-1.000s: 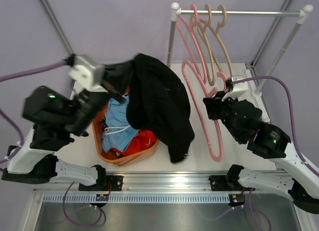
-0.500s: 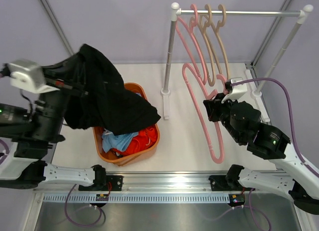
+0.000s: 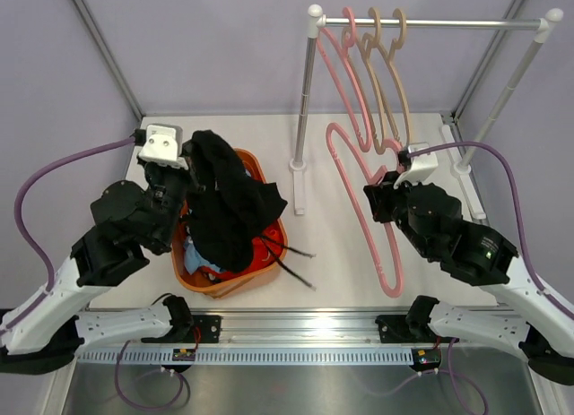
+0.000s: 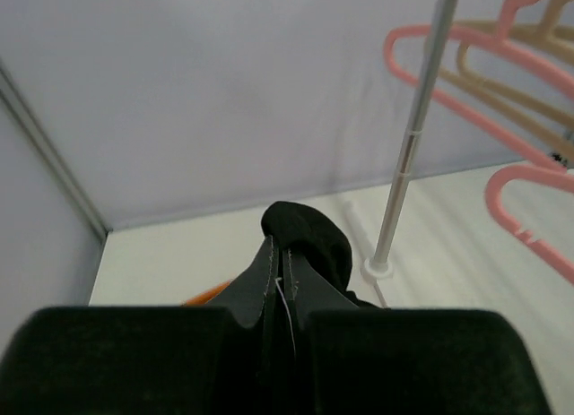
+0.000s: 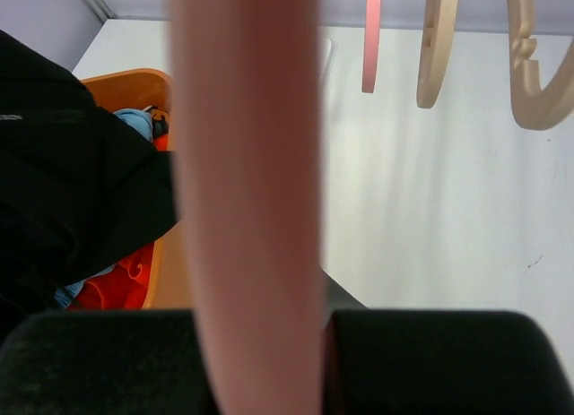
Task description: Remove the shorts from the hanger
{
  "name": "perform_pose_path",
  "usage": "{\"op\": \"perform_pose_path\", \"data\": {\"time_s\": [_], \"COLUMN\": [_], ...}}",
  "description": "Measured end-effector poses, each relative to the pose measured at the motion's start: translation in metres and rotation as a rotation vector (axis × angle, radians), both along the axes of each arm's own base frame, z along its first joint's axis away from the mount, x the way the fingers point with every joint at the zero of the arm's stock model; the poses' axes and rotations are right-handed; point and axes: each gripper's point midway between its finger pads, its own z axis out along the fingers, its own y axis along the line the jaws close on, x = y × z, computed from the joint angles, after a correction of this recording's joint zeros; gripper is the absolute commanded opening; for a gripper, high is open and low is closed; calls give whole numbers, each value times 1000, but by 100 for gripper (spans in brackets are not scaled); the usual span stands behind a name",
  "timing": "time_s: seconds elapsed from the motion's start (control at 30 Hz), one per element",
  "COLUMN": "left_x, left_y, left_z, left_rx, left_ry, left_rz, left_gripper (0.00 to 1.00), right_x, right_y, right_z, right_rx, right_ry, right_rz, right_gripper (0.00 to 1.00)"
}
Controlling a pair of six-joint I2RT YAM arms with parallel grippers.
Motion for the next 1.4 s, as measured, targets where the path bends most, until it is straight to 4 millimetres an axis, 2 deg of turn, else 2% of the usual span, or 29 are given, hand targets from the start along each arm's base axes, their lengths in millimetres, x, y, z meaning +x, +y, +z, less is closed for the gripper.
{"op": "perform_pose_path", "data": {"time_s": [0.1, 0.2, 0.3, 0.4, 0.5, 0.53, 0.6, 0.67, 0.8, 0.83, 0.9, 0.93, 0.97, 1.0, 1.03, 1.17, 1.23, 1.4], "left_x": [4, 9, 16, 18, 9, 8, 7, 15, 26, 27, 27, 27, 25, 24, 22, 17, 16, 14], "left_y": [17, 28, 28, 25, 22, 20, 17, 10, -11, -15, -19, -19, -19, -18, -16, -4, 2, 15], "left_z": [-45, -100, -168, -258, -339, -360, -387, -394, -391, -389, -383, -379, -374, -365, -357, -318, -299, -244], "left_rx": [-42, -79, -109, -178, -304, -381, -513, -652, -819, -841, -867, -870, -865, -867, -859, -809, -783, -696], "left_ry": [107, 233, 390, 606, 805, 851, 916, 926, 942, 947, 949, 942, 934, 923, 907, 838, 804, 702], "left_rz": [66, 134, 174, 197, 215, 213, 216, 189, 94, 70, 44, 36, 31, 27, 22, 28, 33, 26], "left_gripper": [3, 2, 0, 0, 0, 0, 0, 3, 19, 27, 35, 48, 53, 58, 72, 95, 99, 99], "right_x": [-5, -10, -15, -21, -24, -25, -25, -26, -27, -27, -29, -30, -31, -32, -33, -35, -36, -39], "right_y": [-7, -15, -26, -35, -43, -45, -47, -51, -58, -59, -63, -65, -67, -69, -71, -76, -79, -91], "right_z": [1, 10, 20, 31, 40, 42, 43, 43, 41, 41, 41, 42, 44, 45, 47, 57, 64, 88], "right_rx": [-6, 5, 27, 50, 66, 67, 65, 54, 36, 34, 32, 34, 36, 37, 40, 55, 61, 80], "right_ry": [4, -4, -22, -40, -55, -57, -57, -53, -47, -47, -46, -47, -49, -51, -54, -68, -80, -129], "right_rz": [0, -2, -11, -17, -27, -32, -38, -47, -69, -71, -73, -76, -79, -83, -86, -89, -93, -114], "right_gripper": [0, 0, 0, 0, 0, 0, 0, 0, 0, 0, 0, 0, 0, 0, 0, 0, 0, 0]}}
